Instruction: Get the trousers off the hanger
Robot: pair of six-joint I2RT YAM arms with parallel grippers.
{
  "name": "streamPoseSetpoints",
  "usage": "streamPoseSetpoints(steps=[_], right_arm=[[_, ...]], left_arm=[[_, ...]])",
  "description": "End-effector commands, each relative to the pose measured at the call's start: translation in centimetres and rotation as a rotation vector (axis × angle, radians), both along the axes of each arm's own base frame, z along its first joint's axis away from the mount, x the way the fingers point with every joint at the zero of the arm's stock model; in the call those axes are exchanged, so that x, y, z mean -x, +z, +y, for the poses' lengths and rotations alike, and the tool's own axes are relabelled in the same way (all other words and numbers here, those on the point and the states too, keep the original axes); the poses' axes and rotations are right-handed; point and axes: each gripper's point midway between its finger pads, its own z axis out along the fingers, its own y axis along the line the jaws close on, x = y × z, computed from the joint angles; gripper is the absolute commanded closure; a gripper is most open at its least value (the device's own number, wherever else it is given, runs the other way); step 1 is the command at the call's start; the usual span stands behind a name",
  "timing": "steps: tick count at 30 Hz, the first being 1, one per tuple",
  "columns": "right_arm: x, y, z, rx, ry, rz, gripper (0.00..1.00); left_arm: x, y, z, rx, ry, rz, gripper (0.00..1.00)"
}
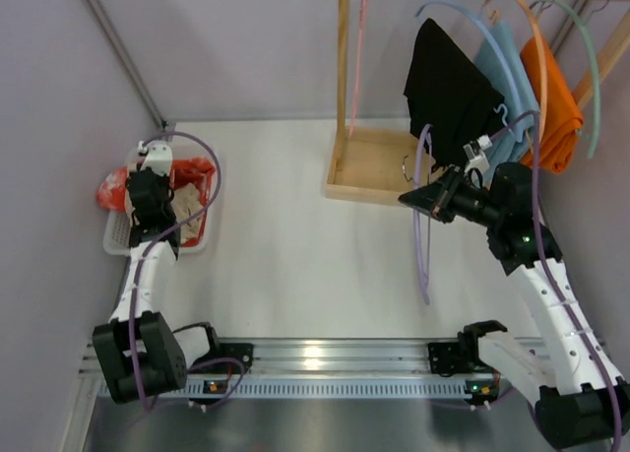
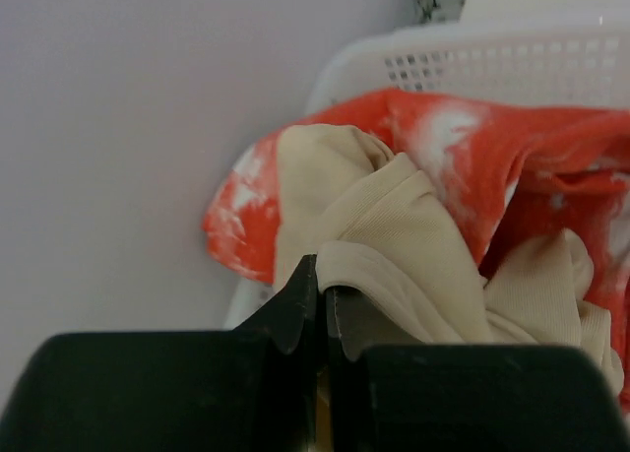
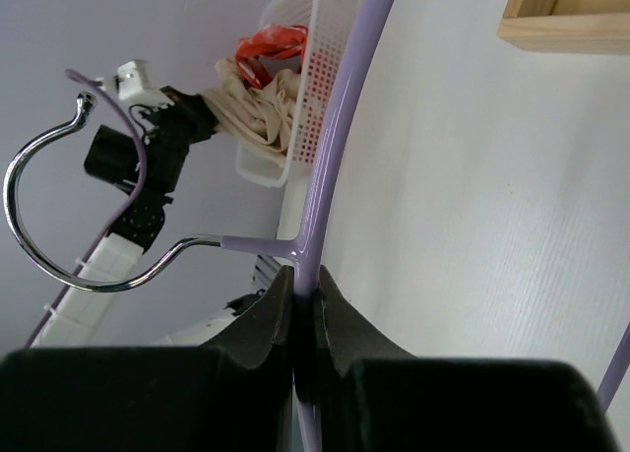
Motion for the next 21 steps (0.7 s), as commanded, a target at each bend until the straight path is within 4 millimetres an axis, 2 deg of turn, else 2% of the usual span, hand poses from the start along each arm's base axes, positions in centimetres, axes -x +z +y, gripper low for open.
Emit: streamPoseSetpoints(steps=[1, 2, 4, 5, 7, 8, 9, 10, 11, 12, 13, 15, 16, 17, 18, 19, 21], right_arm=[[0.7, 5.0, 0.1, -0.013, 0.018, -0.177, 1.0], [0.9, 5.4, 0.1, -0.013, 0.02, -0.188, 1.0], [1.2, 6.1, 0.1, -0.017, 0.022, -0.206, 1.0], [1.4, 6.5, 0.2, -0.02, 0.025, -0.215, 1.0], [1.6, 7.0, 0.2, -0.023, 0.03, -0.233, 1.0], [1.7, 7.5, 0.2, -0.025, 0.03, -0.244, 1.0], [1.8, 7.8, 0.2, -0.028, 0.03, -0.249, 1.0], [1.8, 8.1, 0.2, -0.032, 0.028, -0.257, 1.0], [1.9, 8.6, 0.2, -0.035, 0.024, -0.27, 1.0], [1.8, 8.9, 0.2, -0.039, 0.018, -0.271, 1.0], [1.7, 9.2, 0.1, -0.041, 0.012, -0.275, 1.0], [1.5, 10.4, 0.1, -0.054, -0.004, -0.294, 1.0], [1.3, 10.7, -0.1, -0.056, -0.02, -0.299, 1.0], [1.1, 11.4, -0.1, -0.062, -0.027, -0.305, 1.0], [0.9, 11.7, -0.1, -0.063, -0.035, -0.304, 1.0], [0.5, 11.9, -0.2, -0.067, -0.052, -0.302, 1.0], [0.2, 13.0, 0.4, -0.138, -0.04, -0.277, 1.0]], left_arm=[[-1.4, -1.2, -0.1, 0.097, 0.004, 0.019, 0.98], [-1.6, -2.9, -0.1, 0.128, 0.012, 0.086, 0.94], [-2.1, -2.3, -0.2, 0.19, 0.03, 0.082, 0.85], [-1.9, -3.0, -0.7, 0.221, 0.012, 0.125, 0.81], [-2.0, -1.2, -1.4, 0.246, -0.016, 0.074, 0.69], [-1.9, -0.4, -1.8, 0.255, -0.036, 0.056, 0.59], [-1.8, 0.2, -2.7, 0.271, -0.082, 0.055, 0.53], [-1.6, 2.5, -3.2, 0.277, -0.104, 0.007, 0.48], [-1.4, 3.7, -3.6, 0.289, -0.123, -0.015, 0.4], [-1.2, 4.3, -5.0, 0.312, -0.188, -0.008, 0.37], [-0.7, 7.5, -5.5, 0.303, -0.218, -0.071, 0.33], [-0.2, 10.3, -7.6, 0.323, -0.324, -0.122, 0.26], [0.6, 13.1, -9.8, 0.33, -0.436, -0.166, 0.24], [1.1, 14.5, -11.0, 0.325, -0.501, -0.184, 0.18], [1.9, 16.6, -12.2, 0.334, -0.562, -0.224, 0.17], [2.7, 17.8, -14.6, 0.34, -0.692, -0.23, 0.15], [4.8, 21.1, -16.9, 0.338, -0.81, -0.285, 0.15]])
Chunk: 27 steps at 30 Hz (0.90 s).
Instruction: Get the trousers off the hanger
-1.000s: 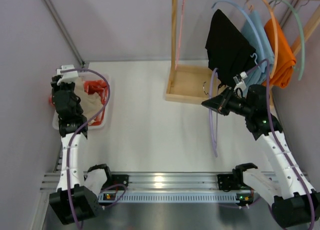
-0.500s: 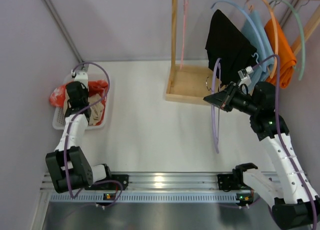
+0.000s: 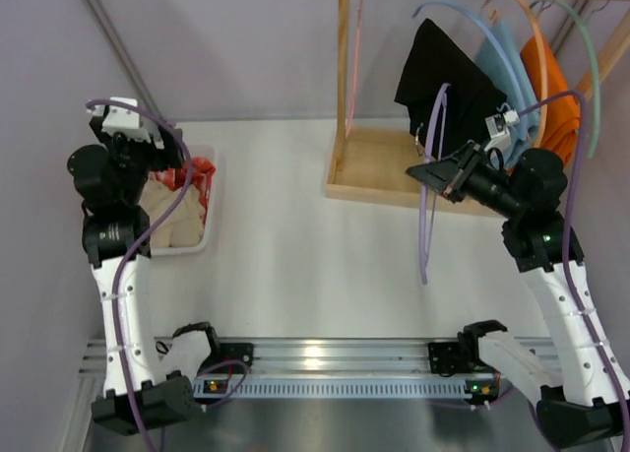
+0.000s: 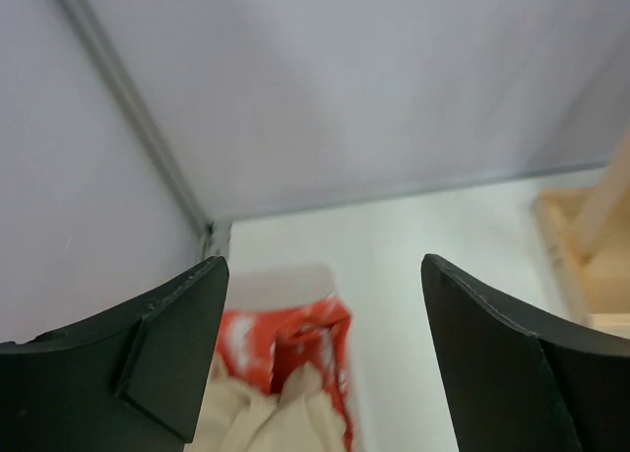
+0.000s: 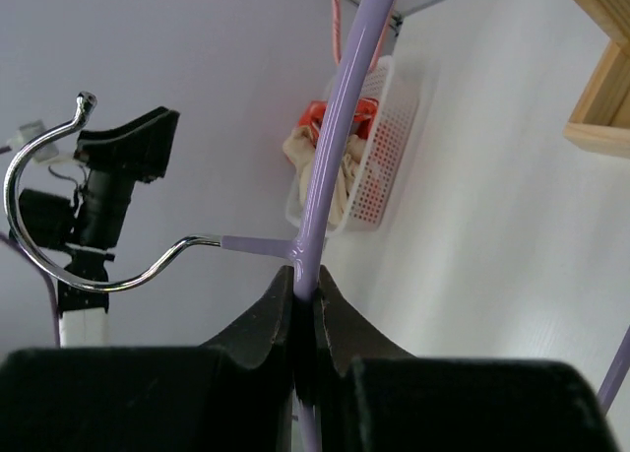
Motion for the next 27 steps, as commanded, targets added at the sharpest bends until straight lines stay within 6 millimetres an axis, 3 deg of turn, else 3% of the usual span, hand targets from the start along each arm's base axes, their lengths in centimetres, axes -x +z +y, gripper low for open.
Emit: streamPoseSetpoints(steps=[1, 3, 6, 9, 12, 15, 19, 24, 25, 27], right_arm=[[-0.2, 5.2, 0.9, -0.122, 0.023, -0.088, 1.0], [-0.4, 6.1, 1.8, -0.168, 0.076, -0.081, 1.0], [-1.0, 8.0, 2.6, -0.207, 0.102, -0.126, 1.0], [-2.0, 9.9, 3.1, -0.254, 0.121, -0.15, 1.0], [-3.0, 11.3, 3.7, -0.301, 0.134, -0.167, 1.0], [-3.9, 12.1, 4.4, -0.342, 0.151, -0.165, 1.0], [-4.6, 13.1, 4.9, -0.349, 0.162, -0.176, 1.0], [-4.8, 14.0, 5.4, -0.344, 0.182, -0.194, 1.0], [-4.9, 13.9, 5.4, -0.341, 0.181, -0.193, 1.0], [-4.9, 13.9, 5.3, -0.334, 0.182, -0.2, 1.0]], left_arm=[[3.9, 6.2, -6.9, 0.057, -0.338, -0.127, 0.15], [5.2, 7.6, -8.9, 0.101, -0.44, -0.136, 0.15], [7.7, 11.2, -11.3, 0.16, -0.566, -0.17, 0.18], [10.1, 12.9, -13.7, 0.229, -0.712, -0.142, 0.18], [11.1, 13.3, -15.4, 0.298, -0.811, -0.09, 0.18], [11.0, 13.3, -17.2, 0.373, -0.862, -0.056, 0.2], [12.2, 13.0, -23.1, 0.419, -1.04, -0.009, 0.23], [10.7, 10.3, -28.9, 0.353, -1.104, 0.069, 0.24], [12.1, 9.7, -31.1, 0.329, -1.155, 0.095, 0.25], [11.7, 8.0, -33.3, 0.299, -1.143, 0.147, 0.24]])
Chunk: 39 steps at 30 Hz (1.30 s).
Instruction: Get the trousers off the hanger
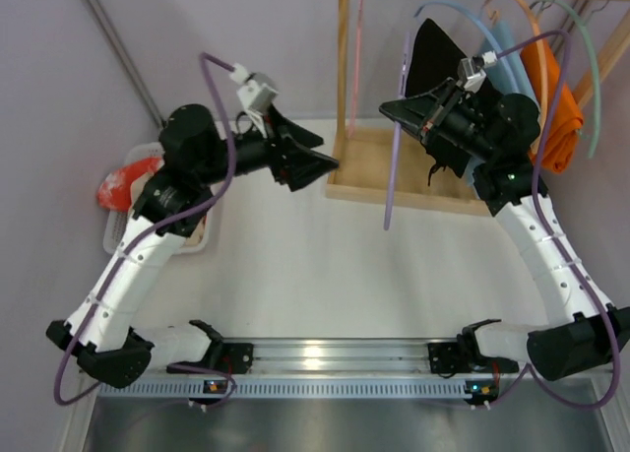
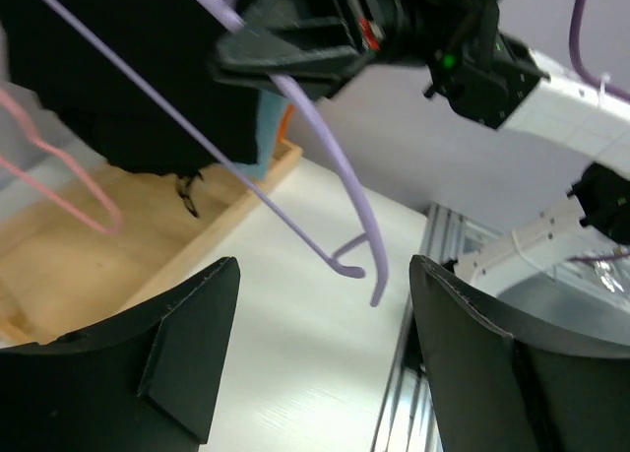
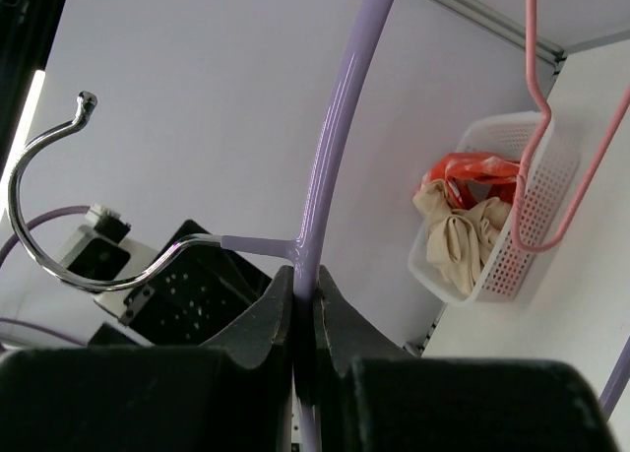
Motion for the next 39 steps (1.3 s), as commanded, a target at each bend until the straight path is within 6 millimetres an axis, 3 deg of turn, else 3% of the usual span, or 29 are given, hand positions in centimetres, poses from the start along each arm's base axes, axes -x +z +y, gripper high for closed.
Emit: streamPoseSetpoints(steps=[1, 3, 7, 14, 20, 21, 28, 30, 32, 34, 39], right_arm=[[2.1, 4.5, 0.1, -0.038, 0.026, -0.162, 1.0], [2.1, 4.2, 0.0, -0.033, 0.022, -0.163, 1.0], [2.0, 4.0, 0.0, -0.035, 0.018, -0.157, 1.0], [1.9, 3.6, 0.0, -0.039, 0.018, -0.149, 1.0], [1.6, 3.1, -0.1, -0.049, 0.002, -0.13, 1.0], [1.5, 2.9, -0.2, -0.051, -0.001, -0.122, 1.0], [1.3, 2.4, -0.2, -0.052, -0.003, -0.103, 1.0], [1.3, 2.2, -0.2, -0.049, -0.004, -0.103, 1.0], [1.2, 1.8, -0.1, -0.04, -0.005, -0.099, 1.0], [1.2, 1.3, -0.1, -0.019, -0.011, -0.108, 0.9], [1.2, 0.6, -0.7, 0.036, -0.046, -0.11, 0.54]], left_arm=[[1.1, -0.5, -2.9, -0.061, 0.0, -0.043, 0.24], [0.6, -1.7, -4.3, -0.085, 0.005, -0.023, 0.24], [1.9, -3.9, -7.7, -0.13, -0.027, 0.011, 0.26], [2.2, -6.1, -10.9, -0.169, 0.05, 0.063, 0.4], [0.7, -6.9, -11.8, -0.195, 0.175, 0.06, 0.52], [1.3, -6.9, -12.3, -0.199, 0.166, 0.052, 0.53], [-0.4, -8.1, -12.3, -0.239, 0.316, 0.045, 0.82], [-0.7, -8.0, -12.3, -0.233, 0.338, 0.052, 1.0], [-1.5, -8.1, -11.6, -0.221, 0.411, 0.083, 1.0], [-1.9, -8.0, -11.0, -0.208, 0.456, 0.097, 1.0], [-2.7, -7.5, -9.9, -0.188, 0.535, 0.122, 1.0]])
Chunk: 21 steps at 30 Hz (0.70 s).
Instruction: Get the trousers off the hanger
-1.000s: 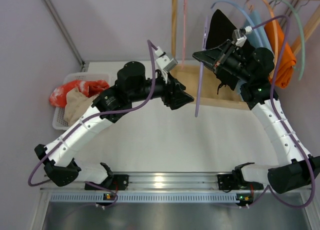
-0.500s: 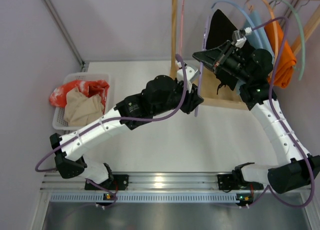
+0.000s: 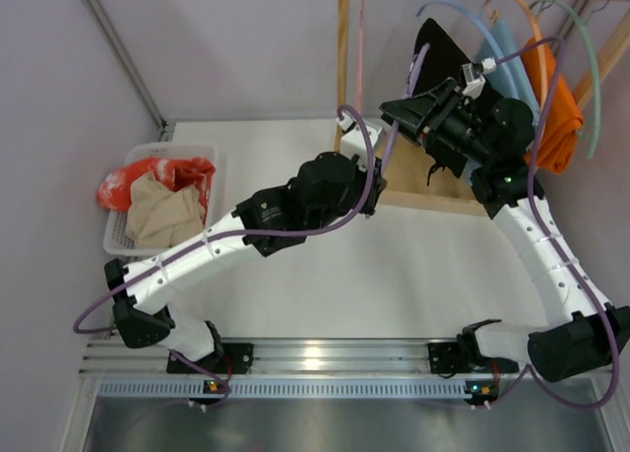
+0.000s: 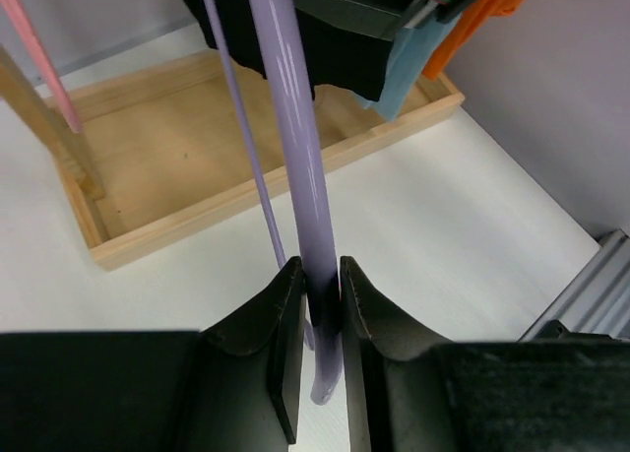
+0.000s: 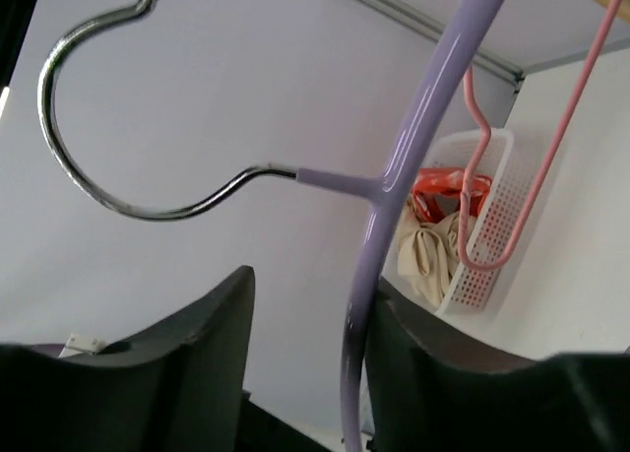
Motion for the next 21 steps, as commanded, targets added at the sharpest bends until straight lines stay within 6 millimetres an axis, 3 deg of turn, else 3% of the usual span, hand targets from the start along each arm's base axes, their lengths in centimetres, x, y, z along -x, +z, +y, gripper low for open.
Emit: streamPoseSetpoints(steps=[1, 2, 3, 6, 9, 12, 21], right_arm=[[2.3, 2.1, -0.7, 0.026, -0.006, -0.111, 0.51], [2.3, 2.0, -0.7, 0.03, -0.01, -0.104, 0.45], [2.2, 2.0, -0.9, 0.036, -0.017, -0.105, 0.31], [2.4, 1.7, -1.3, 0.062, -0.028, -0.111, 0.27], [2.4, 1.2, -1.6, 0.083, -0.039, -0.101, 0.09], [2.5, 0.6, -2.0, 0.1, -0.046, -0.087, 0.01], [3.0, -0.3, -2.5, 0.124, -0.052, -0.081, 0.01]], left_arm=[[-1.4, 3.5, 1.4, 0.089, 0.116, -0.038, 1.0], [-1.5, 3.7, 1.5, 0.094, 0.121, -0.038, 1.0], [-1.5, 3.7, 1.5, 0.092, 0.122, -0.04, 1.0], [-1.7, 4.2, 1.6, 0.097, 0.133, -0.048, 1.0], [-2.1, 4.9, 1.8, 0.1, 0.153, -0.067, 1.0], [-2.5, 5.9, 2.2, 0.103, 0.18, -0.092, 1.0], [-3.8, 8.9, 5.1, 0.137, 0.246, -0.162, 1.0]])
